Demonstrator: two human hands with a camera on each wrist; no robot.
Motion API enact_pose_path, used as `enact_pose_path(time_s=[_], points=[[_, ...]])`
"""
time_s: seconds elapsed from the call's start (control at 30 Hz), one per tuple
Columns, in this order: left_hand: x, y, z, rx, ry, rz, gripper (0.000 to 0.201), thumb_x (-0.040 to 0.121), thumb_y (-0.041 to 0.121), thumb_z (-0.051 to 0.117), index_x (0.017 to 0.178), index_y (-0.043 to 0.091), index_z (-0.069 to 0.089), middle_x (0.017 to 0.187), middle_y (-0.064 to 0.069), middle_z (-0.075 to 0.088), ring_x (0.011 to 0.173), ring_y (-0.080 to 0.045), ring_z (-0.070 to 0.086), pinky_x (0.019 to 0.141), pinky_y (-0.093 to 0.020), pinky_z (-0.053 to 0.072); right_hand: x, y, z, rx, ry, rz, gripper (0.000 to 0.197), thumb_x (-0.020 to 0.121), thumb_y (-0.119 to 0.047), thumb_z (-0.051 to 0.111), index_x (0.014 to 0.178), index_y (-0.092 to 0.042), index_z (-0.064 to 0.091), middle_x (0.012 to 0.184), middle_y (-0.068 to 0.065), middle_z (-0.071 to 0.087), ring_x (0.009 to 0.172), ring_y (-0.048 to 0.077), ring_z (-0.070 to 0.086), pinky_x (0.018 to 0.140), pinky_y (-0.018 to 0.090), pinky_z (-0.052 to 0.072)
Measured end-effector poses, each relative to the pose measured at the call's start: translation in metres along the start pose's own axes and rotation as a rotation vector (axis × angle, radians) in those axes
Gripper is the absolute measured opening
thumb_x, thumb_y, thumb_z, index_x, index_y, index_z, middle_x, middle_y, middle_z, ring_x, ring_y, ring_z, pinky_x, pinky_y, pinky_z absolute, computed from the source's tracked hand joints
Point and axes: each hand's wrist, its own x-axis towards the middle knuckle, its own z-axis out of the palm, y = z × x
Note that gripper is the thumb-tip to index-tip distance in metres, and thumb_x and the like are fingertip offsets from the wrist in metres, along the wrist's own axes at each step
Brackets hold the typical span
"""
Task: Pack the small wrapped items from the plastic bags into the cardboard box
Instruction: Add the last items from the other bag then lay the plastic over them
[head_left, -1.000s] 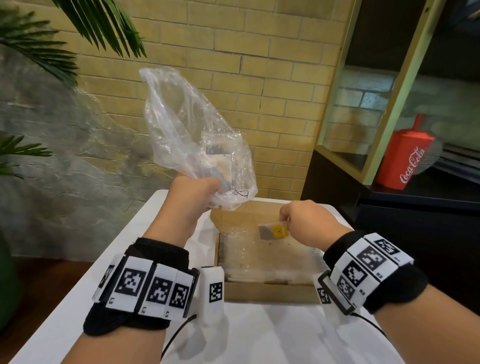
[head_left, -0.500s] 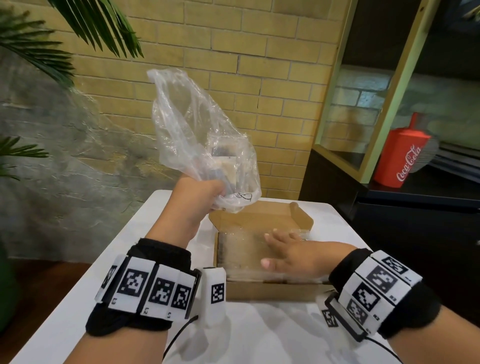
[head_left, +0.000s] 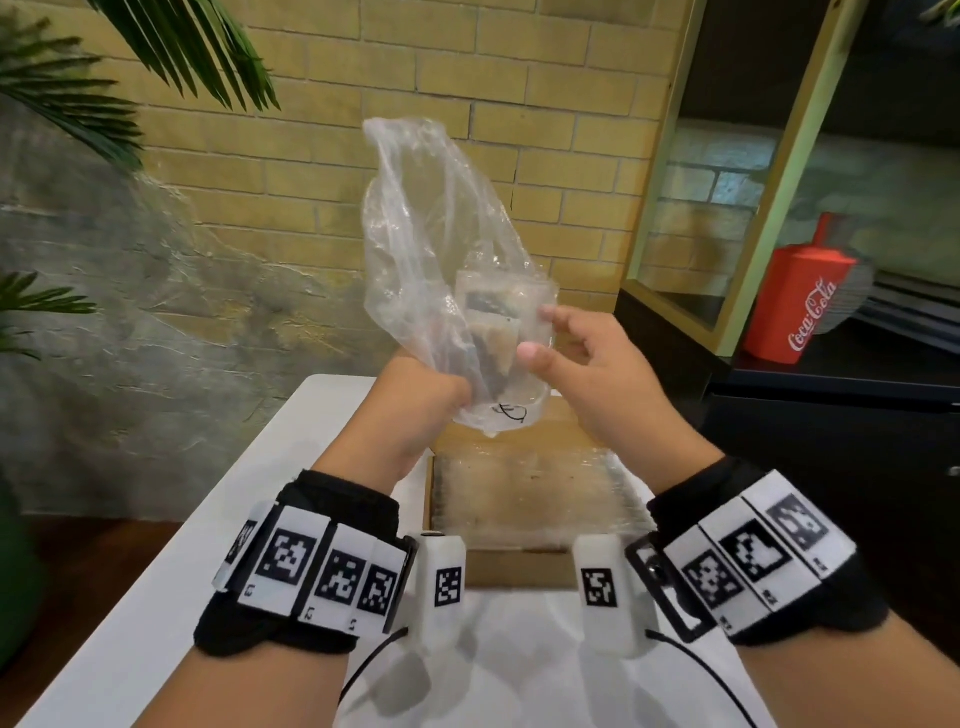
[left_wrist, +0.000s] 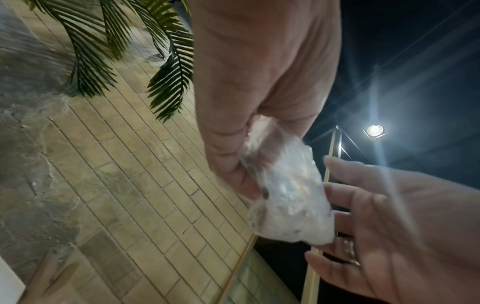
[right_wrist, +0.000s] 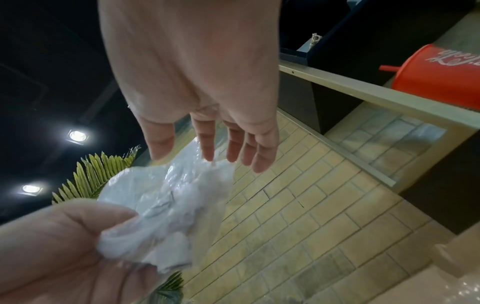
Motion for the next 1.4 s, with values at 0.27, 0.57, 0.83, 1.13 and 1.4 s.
enact_pose_path(time_s=[0.27,0.57,0.83,1.13,1.4], points=[[-0.008,0.004,0.003,0.017,-0.151,0.053,0.046,0.054,0.000,0.054,0.097,0.014,0.065,0.091,-0.005,0.070,0.090,-0.021,0.067,0.075,-0.029,0.053,0.004,0.001,0.016,0.076,0.115,0.033,0.023,0.082,-0.025,0.068,0.076,-0.003,0.061,0.060,-0.005,0.044,0.056,0.007,0.039,0.054,0.022,0.035],[0.001,0.000,-0.007,-0.076,-0.103,0.005,0.041,0.080,-0.010,0.057,0.118,0.003,0.055,0.110,-0.017,0.066,0.102,-0.035,0.063,0.073,-0.036,0.050,0.003,0.005,0.008,0.346,0.114,0.037,0.020,0.089,-0.019,0.058,0.078,-0.005,0.067,0.091,0.024,0.066,0.092,0.040,0.060,0.089,0.055,0.048],[0.000,-0.002,-0.002,-0.094,-0.242,0.044,0.055,0.067,-0.023,0.039,0.102,0.013,0.062,0.095,-0.008,0.072,0.093,-0.022,0.069,0.076,-0.031,0.057,-0.007,0.016,0.011,0.499,-0.040,0.052,0.015,0.084,-0.009,0.063,0.098,-0.014,0.066,0.093,0.002,0.072,0.086,0.015,0.069,0.075,0.028,0.056],[0.005,-0.002,-0.002,-0.106,0.016,0.022,0.055,0.081,-0.007,0.060,0.128,0.016,0.044,0.103,-0.001,0.063,0.089,-0.015,0.064,0.055,-0.022,0.051,-0.007,0.033,0.000,0.654,0.130,0.052,0.011,0.082,-0.009,0.062,0.090,-0.014,0.068,0.091,0.006,0.073,0.092,0.022,0.069,0.083,0.038,0.056],[-0.018,0.012,0.023,0.264,0.196,0.593,0.037,0.073,0.032,0.062,0.107,0.041,0.051,0.112,0.020,0.051,0.105,0.004,0.051,0.083,-0.012,0.045,-0.009,0.027,0.002,0.165,0.440,-0.213,0.012,0.083,-0.018,0.067,0.075,-0.010,0.067,0.064,-0.007,0.059,0.062,0.004,0.056,0.057,0.017,0.045]])
